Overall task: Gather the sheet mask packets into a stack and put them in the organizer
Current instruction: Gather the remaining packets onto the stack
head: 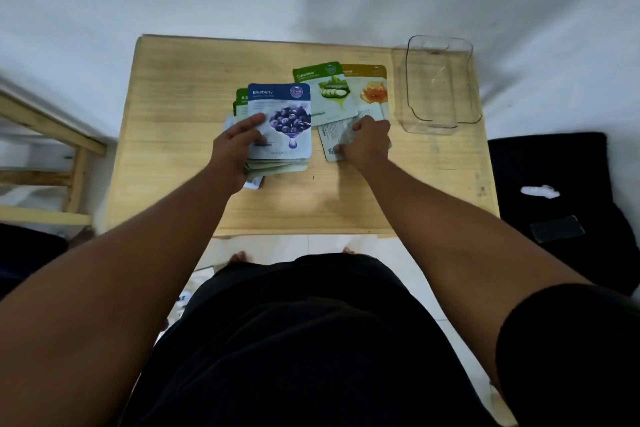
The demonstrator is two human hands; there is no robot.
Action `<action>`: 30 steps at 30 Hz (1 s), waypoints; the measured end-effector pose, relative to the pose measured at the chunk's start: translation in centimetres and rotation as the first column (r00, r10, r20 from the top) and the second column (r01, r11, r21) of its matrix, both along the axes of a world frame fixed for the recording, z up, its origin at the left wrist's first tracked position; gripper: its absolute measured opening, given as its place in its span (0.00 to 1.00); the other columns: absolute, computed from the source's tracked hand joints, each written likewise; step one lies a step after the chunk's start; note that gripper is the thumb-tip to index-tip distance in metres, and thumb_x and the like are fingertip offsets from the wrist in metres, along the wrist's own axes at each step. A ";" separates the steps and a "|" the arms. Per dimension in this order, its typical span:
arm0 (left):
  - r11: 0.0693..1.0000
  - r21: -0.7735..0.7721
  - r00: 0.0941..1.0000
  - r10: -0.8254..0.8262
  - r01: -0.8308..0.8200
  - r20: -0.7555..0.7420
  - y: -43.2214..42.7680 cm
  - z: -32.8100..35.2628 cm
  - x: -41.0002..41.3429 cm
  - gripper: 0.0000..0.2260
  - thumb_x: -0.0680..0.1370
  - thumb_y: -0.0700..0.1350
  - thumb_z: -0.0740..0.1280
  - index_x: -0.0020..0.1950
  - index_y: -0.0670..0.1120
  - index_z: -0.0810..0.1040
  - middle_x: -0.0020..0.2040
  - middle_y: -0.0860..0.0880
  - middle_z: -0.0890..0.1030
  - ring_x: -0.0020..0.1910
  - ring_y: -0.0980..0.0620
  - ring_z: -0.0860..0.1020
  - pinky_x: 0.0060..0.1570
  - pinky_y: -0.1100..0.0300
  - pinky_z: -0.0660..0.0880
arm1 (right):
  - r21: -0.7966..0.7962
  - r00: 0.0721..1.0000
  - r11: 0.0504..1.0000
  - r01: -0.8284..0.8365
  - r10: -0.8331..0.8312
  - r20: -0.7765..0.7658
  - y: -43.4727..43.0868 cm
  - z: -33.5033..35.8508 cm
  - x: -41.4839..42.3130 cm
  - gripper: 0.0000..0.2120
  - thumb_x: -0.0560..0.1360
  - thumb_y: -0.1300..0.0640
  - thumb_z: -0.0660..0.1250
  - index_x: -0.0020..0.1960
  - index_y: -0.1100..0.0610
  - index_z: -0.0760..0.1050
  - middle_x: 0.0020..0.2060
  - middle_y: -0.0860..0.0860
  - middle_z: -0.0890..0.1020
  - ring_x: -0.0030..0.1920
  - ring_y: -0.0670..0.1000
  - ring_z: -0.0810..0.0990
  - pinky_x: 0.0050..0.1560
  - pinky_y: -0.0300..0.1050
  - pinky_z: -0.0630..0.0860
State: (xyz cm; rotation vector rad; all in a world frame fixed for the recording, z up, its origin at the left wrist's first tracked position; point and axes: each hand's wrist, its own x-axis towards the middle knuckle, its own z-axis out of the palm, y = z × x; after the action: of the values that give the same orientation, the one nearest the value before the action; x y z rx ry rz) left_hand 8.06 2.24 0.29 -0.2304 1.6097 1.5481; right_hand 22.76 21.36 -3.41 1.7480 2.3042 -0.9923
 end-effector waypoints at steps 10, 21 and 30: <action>0.999 0.011 0.999 0.036 -0.036 -0.003 -1.4 -0.4 0.5 0.21 0.71 0.31 0.68 0.59 0.49 0.86 0.52 0.48 0.84 0.47 0.41 0.81 0.49 0.34 0.80 | 0.139 0.982 0.979 -0.151 0.164 -0.094 1.7 0.2 -4.0 0.31 0.72 0.43 0.73 0.71 0.50 0.68 0.70 0.54 0.70 0.72 0.58 0.67 0.67 0.58 0.69; 0.992 0.056 0.994 0.112 -0.113 0.019 -0.4 -1.5 -0.4 0.21 0.71 0.29 0.68 0.58 0.48 0.86 0.55 0.47 0.86 0.54 0.43 0.83 0.56 0.41 0.81 | 0.078 0.986 0.987 -0.143 0.148 -0.072 4.3 -0.6 -7.6 0.34 0.65 0.45 0.81 0.66 0.50 0.71 0.65 0.54 0.70 0.64 0.56 0.75 0.63 0.52 0.76; 0.993 0.048 0.994 0.103 -0.104 0.025 0.2 -0.1 -1.3 0.23 0.70 0.29 0.69 0.58 0.50 0.86 0.57 0.49 0.85 0.58 0.42 0.82 0.54 0.42 0.82 | -0.020 0.934 0.993 -0.116 0.103 -0.341 5.0 1.1 -7.7 0.25 0.68 0.67 0.74 0.63 0.53 0.79 0.64 0.51 0.79 0.64 0.52 0.77 0.58 0.38 0.72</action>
State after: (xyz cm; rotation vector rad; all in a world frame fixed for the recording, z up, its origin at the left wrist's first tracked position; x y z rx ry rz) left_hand 6.78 2.47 0.22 -0.3073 1.5615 1.6558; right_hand 15.11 26.35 -2.27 1.5121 2.5242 -1.4039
